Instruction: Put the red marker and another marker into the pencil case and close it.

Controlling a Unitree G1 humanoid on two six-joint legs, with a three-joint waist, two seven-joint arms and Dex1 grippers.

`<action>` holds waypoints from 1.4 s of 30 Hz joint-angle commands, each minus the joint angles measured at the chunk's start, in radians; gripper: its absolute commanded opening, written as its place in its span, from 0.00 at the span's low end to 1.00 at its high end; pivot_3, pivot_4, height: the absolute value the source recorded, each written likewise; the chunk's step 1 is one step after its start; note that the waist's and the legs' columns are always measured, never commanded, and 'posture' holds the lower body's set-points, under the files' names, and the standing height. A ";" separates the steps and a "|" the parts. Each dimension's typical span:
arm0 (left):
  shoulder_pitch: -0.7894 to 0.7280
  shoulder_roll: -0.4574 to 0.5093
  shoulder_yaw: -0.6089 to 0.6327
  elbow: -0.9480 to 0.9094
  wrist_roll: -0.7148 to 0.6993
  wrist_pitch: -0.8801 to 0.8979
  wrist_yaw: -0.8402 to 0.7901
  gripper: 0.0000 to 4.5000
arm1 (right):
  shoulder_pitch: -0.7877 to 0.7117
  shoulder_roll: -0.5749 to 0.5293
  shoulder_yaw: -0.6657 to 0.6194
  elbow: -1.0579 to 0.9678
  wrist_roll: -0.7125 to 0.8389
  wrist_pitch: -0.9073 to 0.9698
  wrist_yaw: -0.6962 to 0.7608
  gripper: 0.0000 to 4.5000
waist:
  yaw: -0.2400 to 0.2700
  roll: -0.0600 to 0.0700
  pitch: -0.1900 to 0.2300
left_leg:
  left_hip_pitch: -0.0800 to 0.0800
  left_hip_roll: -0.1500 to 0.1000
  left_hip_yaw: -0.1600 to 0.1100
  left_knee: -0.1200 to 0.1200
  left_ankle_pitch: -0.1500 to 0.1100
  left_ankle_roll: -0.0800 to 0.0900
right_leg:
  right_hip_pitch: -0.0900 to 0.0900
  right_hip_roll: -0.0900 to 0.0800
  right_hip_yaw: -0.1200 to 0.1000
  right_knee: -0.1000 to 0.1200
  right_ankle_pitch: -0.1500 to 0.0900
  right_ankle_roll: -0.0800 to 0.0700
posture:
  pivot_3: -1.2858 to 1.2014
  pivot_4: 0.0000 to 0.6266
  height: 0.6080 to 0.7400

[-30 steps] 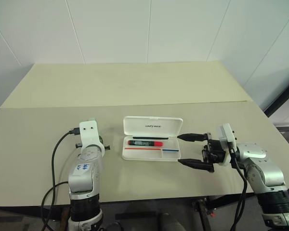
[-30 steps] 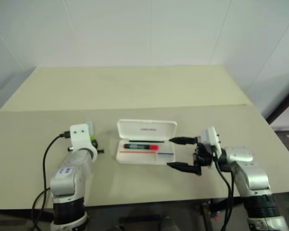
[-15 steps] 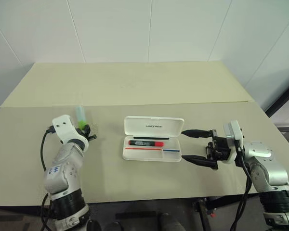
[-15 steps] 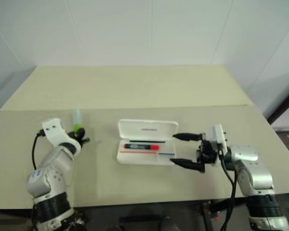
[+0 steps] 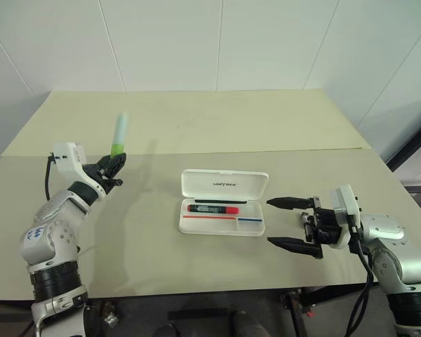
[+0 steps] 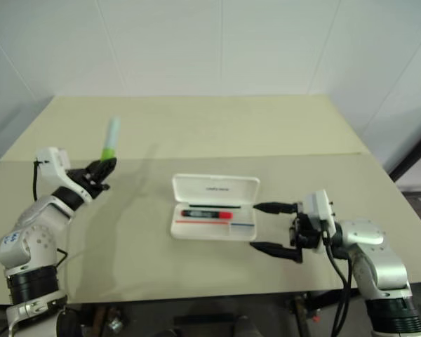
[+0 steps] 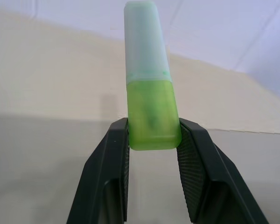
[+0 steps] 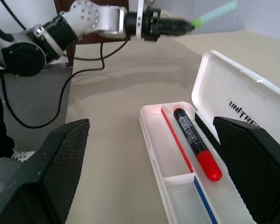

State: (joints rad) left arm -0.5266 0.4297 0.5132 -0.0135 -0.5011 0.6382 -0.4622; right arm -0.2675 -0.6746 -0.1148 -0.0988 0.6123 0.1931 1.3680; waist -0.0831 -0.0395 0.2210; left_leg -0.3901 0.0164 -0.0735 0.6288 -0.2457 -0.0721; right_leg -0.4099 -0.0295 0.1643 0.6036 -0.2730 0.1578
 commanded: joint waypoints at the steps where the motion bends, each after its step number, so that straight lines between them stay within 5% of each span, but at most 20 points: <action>1: -0.018 0.069 -0.021 0.014 -0.068 -0.072 -0.174 0.24 | -0.023 -0.042 -0.017 0.036 -0.034 -0.059 0.039 1.00 | -0.001 0.000 0.000 | 0.000 0.000 0.000 0.000 0.000 0.000 | 0.000 0.000 0.000 0.000 0.000 0.000 | 0.52 0.24 1.00; 6: 0.003 0.195 -0.113 0.050 -0.065 -0.217 -0.482 0.24 | -0.049 -0.062 -0.026 0.115 -0.051 -0.087 0.064 1.00 | -0.002 0.000 0.000 | 0.001 0.000 0.001 -0.001 0.000 0.000 | 0.000 0.000 0.000 0.000 0.000 -0.001 | 0.52 0.24 1.00; 18: 0.058 0.281 -0.367 -0.011 0.023 -0.439 -0.828 0.24 | -0.044 -0.073 -0.039 0.162 -0.067 -0.127 0.058 1.00 | -0.003 0.000 0.000 | 0.001 0.001 0.001 -0.001 0.000 0.001 | 0.000 0.000 0.000 0.001 -0.001 -0.002 | 0.52 0.24 1.00; 28: -0.017 0.258 -0.565 0.105 0.142 -0.547 -0.920 0.24 | 0.033 -0.087 -0.077 0.065 -0.047 -0.099 0.008 1.00 | 0.001 0.000 0.000 | 0.001 0.001 0.001 0.001 0.000 0.001 | 0.000 0.000 0.001 0.004 -0.005 -0.010 | 0.52 0.24 1.00; 42: -0.125 0.187 -0.656 0.332 0.274 -0.711 -0.920 0.24 | 0.172 -0.068 -0.112 -0.120 -0.007 -0.062 -0.113 1.00 | 0.001 0.000 0.000 | 0.001 0.001 0.001 0.002 0.000 0.001 | -0.001 0.000 0.001 0.008 -0.004 -0.006 | 0.52 0.24 1.00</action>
State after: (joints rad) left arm -0.6259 0.6202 -0.1400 0.2972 -0.2422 -0.0414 -1.3878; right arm -0.1081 -0.7377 -0.1866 -0.1786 0.5803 0.1285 1.2697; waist -0.0820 -0.0392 0.2211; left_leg -0.3888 0.0168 -0.0726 0.6306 -0.2459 -0.0711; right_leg -0.4110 -0.0292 0.1658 0.6112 -0.2780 0.1510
